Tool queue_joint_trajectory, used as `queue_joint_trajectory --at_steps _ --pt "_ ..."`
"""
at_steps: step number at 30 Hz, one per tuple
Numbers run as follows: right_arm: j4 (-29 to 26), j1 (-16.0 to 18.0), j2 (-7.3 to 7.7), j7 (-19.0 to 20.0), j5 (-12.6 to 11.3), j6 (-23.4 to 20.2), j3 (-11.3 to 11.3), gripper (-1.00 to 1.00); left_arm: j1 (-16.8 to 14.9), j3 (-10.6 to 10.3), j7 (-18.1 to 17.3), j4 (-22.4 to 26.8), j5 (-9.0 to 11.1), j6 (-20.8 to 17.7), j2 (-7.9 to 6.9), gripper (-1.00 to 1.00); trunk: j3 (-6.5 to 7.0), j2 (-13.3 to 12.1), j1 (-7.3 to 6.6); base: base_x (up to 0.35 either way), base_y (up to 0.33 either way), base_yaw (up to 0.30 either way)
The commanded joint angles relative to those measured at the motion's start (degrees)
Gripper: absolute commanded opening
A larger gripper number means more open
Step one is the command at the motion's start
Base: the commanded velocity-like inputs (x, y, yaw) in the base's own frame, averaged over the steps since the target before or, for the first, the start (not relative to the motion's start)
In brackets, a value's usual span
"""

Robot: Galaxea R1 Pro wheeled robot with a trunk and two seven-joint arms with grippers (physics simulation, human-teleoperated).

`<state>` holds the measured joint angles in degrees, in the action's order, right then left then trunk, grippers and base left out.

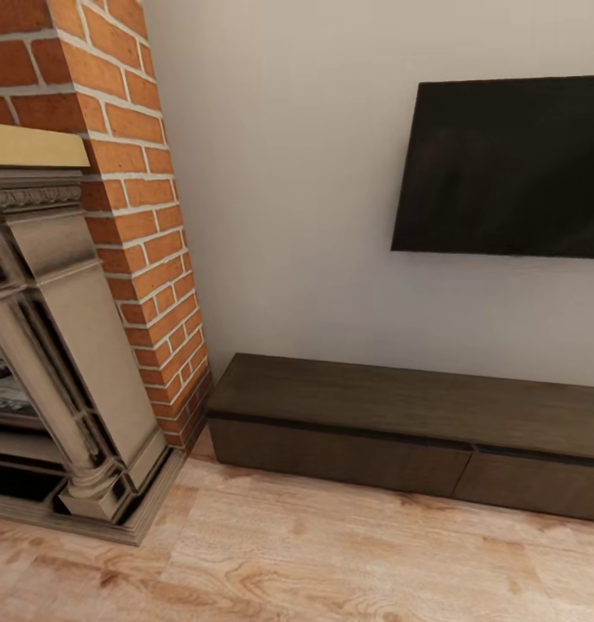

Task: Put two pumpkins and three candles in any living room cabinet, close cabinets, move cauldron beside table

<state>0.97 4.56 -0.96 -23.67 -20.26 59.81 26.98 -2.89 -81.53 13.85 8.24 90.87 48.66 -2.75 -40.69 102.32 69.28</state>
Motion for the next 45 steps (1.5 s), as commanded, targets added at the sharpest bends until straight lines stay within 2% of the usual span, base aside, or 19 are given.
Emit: queue_joint_trajectory --at_steps 1,7,13,22,26,31,45 --pt "0.0 0.0 -0.05 -0.3 -0.2 -0.3 0.5 1.0 0.0 -0.5 0.6 0.2 0.1 0.1 -0.06 1.0 0.14 -0.4 -0.23 0.0 0.0 0.0" --pt "0.0 0.0 -0.14 -0.3 -0.3 -1.8 0.5 1.0 0.0 -0.5 0.6 0.2 0.1 -0.5 -0.1 1.0 1.24 -2.8 -1.55 0.0 0.0 0.0" --pt "-0.1 0.0 -0.15 -0.3 -0.3 -2.0 0.6 1.0 0.0 -0.4 0.9 0.2 0.1 -2.3 -0.06 1.0 2.31 -5.2 -2.87 0.0 0.0 0.0" --pt "-0.1 0.0 -0.13 -0.3 -0.3 -2.0 0.5 1.0 0.0 -0.4 1.1 0.2 0.1 -2.5 -0.06 1.0 3.93 -8.8 -4.85 0.0 0.0 0.0" --pt "-0.1 0.0 -0.16 -0.3 -0.3 -2.0 0.6 1.0 0.0 -0.5 0.8 0.2 0.1 -3.0 0.17 1.0 3.93 -8.8 -4.85 0.0 0.0 0.0" --pt "-0.1 0.0 -0.18 -0.3 -0.3 -2.0 0.5 1.0 0.0 -0.5 0.5 0.3 -0.3 -8.1 0.56 1.0 3.93 -8.8 -4.85 0.0 0.0 0.0" --pt "-0.1 0.0 -0.18 -0.3 -0.3 -2.0 0.5 1.0 0.0 -0.4 0.6 0.4 -0.1 -10.2 0.58 1.0 3.93 -8.8 -4.85 0.0 0.0 0.0"
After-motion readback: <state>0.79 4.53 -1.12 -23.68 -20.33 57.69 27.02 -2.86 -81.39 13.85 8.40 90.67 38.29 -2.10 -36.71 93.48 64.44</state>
